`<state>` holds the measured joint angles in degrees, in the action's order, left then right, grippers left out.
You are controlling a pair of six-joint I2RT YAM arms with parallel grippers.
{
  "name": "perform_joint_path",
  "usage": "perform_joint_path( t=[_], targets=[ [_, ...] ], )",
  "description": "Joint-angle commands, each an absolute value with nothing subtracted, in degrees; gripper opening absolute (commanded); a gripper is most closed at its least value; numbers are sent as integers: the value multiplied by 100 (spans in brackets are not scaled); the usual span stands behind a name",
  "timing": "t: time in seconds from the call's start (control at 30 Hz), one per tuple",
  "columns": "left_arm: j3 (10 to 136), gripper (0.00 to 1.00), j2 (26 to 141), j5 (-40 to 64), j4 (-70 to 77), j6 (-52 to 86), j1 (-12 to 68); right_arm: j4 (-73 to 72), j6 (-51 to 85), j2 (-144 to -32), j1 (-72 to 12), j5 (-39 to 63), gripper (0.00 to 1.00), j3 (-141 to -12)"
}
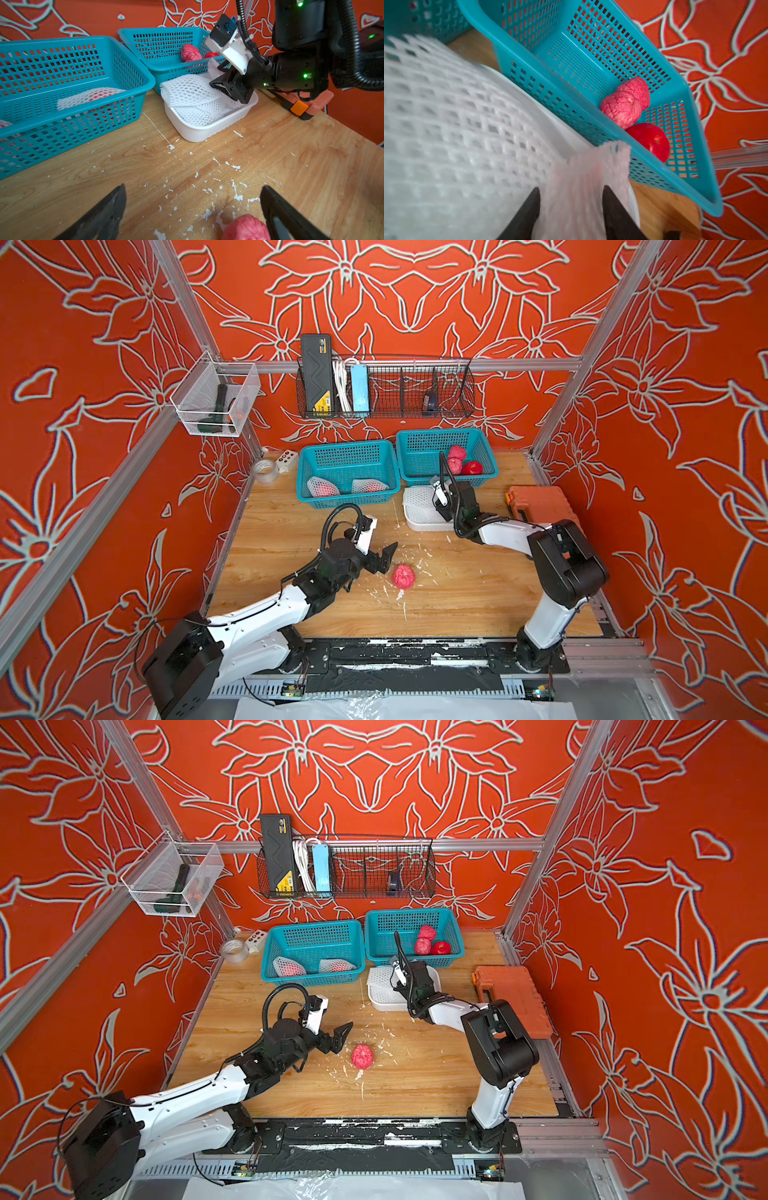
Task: Remove foam nets from apples
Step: Place the foam net into the storage box.
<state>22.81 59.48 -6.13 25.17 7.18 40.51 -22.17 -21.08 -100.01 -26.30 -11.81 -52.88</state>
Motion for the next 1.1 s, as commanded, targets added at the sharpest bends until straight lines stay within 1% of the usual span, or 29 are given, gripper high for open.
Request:
perform_joint_path(
  t=[0.0, 0.1, 0.37, 0.4, 0.47, 0.57, 0.83, 0.87, 0.9, 0.93, 0.97, 1.07],
  targets=[
    [2266, 98, 5836, -716, 2585, 603, 4070, -2609, -1862, -9519, -2613, -988, 58, -5091],
    [2258, 98, 5870, -718, 2578, 606, 4070, -2541, -1614, -9167, -2600, -698, 61, -4952],
    [2302, 97, 5994, -703, 2590, 553, 4070, -2564, -1126, -8433, -2486, -403, 65, -4628],
    [2303, 97, 6007, -695, 2609, 554, 4074, -2536, -1061, -8376, -2450, -362, 65, -4619],
    [2303, 97, 6039, -694, 2642, 562, 4070, -2493, -1049, -8267, -2379, -181, 62, -4580],
    [2304, 97, 6101, -694, 2672, 554, 4069, -2702, -1135, -8405, -2347, -378, 61, -4491],
    [2340, 97, 6177, -676, 2662, 589, 4074, -2270, -936, -8772, -2183, -1123, 57, -4759],
    [2336, 97, 6187, -677, 2658, 584, 4070, -2115, -944, -8850, -2170, -1142, 58, -4852],
    [2337, 97, 6187, -677, 2650, 597, 4076, -1995, -942, -8939, -2171, -1172, 60, -4919],
    [2337, 97, 6196, -677, 2637, 601, 4069, -1835, -906, -9033, -2162, -1222, 66, -5041],
    [2332, 97, 6209, -684, 2633, 615, 4073, -1655, -887, -9113, -2163, -1211, 68, -5156],
    [2346, 97, 6247, -668, 2635, 604, 4070, -1241, -786, -9333, -2163, -1211, 68, -5459]
  ],
)
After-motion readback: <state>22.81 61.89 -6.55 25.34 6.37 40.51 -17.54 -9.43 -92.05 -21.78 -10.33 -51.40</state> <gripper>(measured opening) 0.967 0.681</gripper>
